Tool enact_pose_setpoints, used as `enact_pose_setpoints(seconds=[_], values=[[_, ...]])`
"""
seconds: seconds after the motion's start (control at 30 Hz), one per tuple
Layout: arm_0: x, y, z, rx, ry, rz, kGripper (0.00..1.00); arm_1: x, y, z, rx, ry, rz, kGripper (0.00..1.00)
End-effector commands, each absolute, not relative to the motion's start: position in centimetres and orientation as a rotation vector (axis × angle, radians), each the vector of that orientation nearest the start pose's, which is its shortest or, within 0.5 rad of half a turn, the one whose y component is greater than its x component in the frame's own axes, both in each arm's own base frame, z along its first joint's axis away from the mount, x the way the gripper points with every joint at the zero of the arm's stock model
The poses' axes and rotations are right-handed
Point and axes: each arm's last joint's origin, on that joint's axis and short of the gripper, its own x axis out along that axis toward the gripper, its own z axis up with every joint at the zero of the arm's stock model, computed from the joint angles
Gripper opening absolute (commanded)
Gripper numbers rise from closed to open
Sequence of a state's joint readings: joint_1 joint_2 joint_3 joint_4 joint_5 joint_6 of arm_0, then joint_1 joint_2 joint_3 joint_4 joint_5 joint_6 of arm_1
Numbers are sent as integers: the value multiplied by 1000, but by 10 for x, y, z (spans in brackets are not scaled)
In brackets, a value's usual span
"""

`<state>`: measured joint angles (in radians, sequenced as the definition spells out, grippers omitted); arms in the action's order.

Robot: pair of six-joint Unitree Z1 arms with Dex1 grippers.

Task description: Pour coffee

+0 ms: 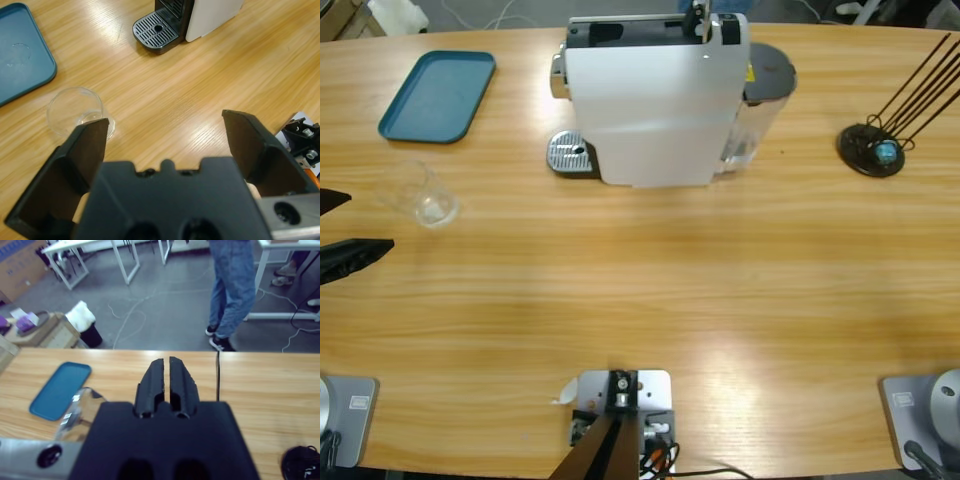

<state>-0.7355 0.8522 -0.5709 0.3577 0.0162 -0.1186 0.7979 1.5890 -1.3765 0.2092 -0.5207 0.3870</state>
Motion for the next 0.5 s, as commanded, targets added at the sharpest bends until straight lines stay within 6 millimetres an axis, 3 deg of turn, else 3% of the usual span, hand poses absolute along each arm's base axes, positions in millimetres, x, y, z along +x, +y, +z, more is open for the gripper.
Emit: enact_pose_setpoints(seconds=[0.03, 0.2, 0.5], values=[[61, -54, 287, 116, 635, -661, 979, 260, 262, 386, 89, 452, 256, 0], [64, -56, 298, 152, 592, -676, 991, 238, 276, 389, 92, 457, 316, 0], [66, -58, 301, 214, 573, -692, 991, 223, 303, 377, 84, 487, 367, 0]])
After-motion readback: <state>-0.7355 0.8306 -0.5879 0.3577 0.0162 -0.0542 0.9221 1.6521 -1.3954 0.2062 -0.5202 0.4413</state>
